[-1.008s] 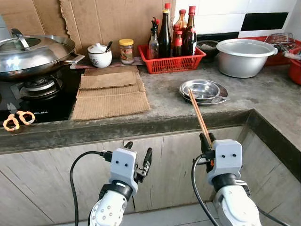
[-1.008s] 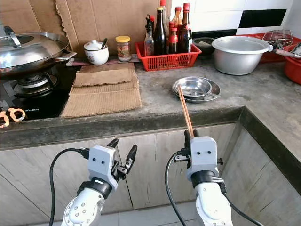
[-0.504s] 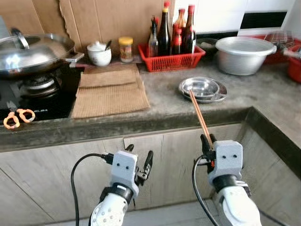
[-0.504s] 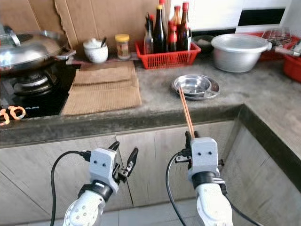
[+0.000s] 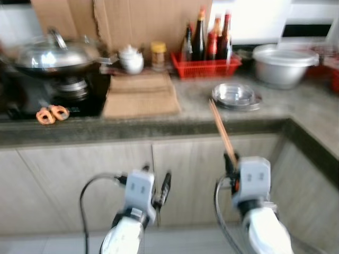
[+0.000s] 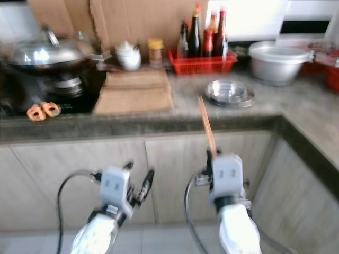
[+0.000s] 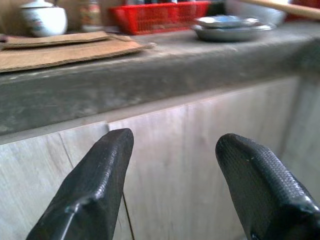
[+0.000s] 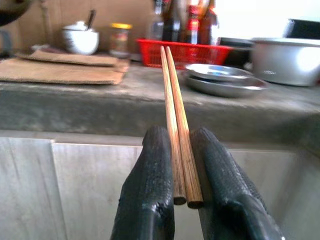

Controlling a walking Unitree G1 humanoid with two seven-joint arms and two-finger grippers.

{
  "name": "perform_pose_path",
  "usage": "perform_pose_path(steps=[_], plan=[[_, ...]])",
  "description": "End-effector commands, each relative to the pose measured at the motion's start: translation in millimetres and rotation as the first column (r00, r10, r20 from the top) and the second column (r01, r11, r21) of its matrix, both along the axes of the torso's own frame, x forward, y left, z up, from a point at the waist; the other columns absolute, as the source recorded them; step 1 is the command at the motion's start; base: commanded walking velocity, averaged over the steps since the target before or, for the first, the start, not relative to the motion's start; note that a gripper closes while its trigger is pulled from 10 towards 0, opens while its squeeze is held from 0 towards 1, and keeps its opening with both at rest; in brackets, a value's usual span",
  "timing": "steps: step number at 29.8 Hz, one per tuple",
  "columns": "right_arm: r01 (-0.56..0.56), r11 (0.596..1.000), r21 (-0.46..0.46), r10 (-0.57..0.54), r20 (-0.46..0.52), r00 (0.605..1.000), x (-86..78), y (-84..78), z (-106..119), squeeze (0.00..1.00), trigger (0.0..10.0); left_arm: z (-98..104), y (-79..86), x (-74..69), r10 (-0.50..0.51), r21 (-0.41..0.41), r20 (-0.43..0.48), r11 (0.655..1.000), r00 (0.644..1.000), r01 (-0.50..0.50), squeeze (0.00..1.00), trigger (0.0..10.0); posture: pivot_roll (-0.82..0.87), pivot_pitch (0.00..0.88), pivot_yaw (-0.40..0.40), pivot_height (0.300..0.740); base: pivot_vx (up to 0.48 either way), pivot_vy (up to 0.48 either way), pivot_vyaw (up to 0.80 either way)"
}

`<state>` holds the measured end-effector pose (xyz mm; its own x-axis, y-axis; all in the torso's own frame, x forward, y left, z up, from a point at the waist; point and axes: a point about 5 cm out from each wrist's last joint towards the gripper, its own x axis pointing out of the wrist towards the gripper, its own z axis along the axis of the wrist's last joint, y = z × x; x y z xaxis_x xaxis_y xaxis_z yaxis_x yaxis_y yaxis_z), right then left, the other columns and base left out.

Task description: Kitchen organization

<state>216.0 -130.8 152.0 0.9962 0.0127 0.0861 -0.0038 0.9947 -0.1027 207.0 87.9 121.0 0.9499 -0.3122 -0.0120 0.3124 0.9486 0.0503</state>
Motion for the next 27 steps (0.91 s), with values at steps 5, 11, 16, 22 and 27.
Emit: perform_pose_path(steps=[5, 11, 16, 22, 27], plan=[[0.019, 1.0, 0.007, -0.019, 0.005, 1.0, -0.2, -1.4, 1.3, 0.0, 10.0, 4.8, -0.7, 2.9, -0.004, 0.003, 0.023, 1.0, 1.0, 0.004, 0.0, 10.0, 0.1, 0.001, -0.009, 0.74, -0.281, 0.0, 0.0], [0.022, 1.0, 0.009, -0.022, 0.0, 1.0, 0.3, -1.2, 0.7, 0.0, 10.0, 4.6, -0.5, 3.1, -0.002, 0.002, 0.022, 1.0, 1.0, 0.002, 0.0, 10.0, 0.1, 0.003, -0.009, 0.74, -0.279, 0.0, 0.0], [0.029, 0.999, 0.016, -0.029, -0.009, 1.0, 0.8, -1.8, -0.4, 0.0, 10.0, 4.5, -0.4, 3.5, -0.003, 0.0, 0.021, 1.0, 1.0, 0.003, 0.0, 10.0, 0.1, 0.004, -0.008, 0.74, -0.28, 0.0, -0.48], [0.033, 0.999, 0.016, -0.033, -0.008, 0.999, 0.8, -1.8, -0.1, 0.0, 10.0, 4.2, 0.0, 3.5, -0.001, 0.0, 0.019, 1.0, 1.0, 0.001, 0.0, 10.0, 0.1, 0.006, -0.005, 0.74, -0.279, 0.0, -0.8], [0.036, 0.999, 0.017, -0.036, -0.007, 0.999, 1.4, -2.1, 0.3, 0.0, 10.0, 4.3, 0.1, 3.9, 0.0, 0.0, 0.019, 1.0, 1.0, 0.0, 0.0, 10.0, 0.1, 0.007, -0.005, 0.74, -0.279, 0.0, -0.8]])
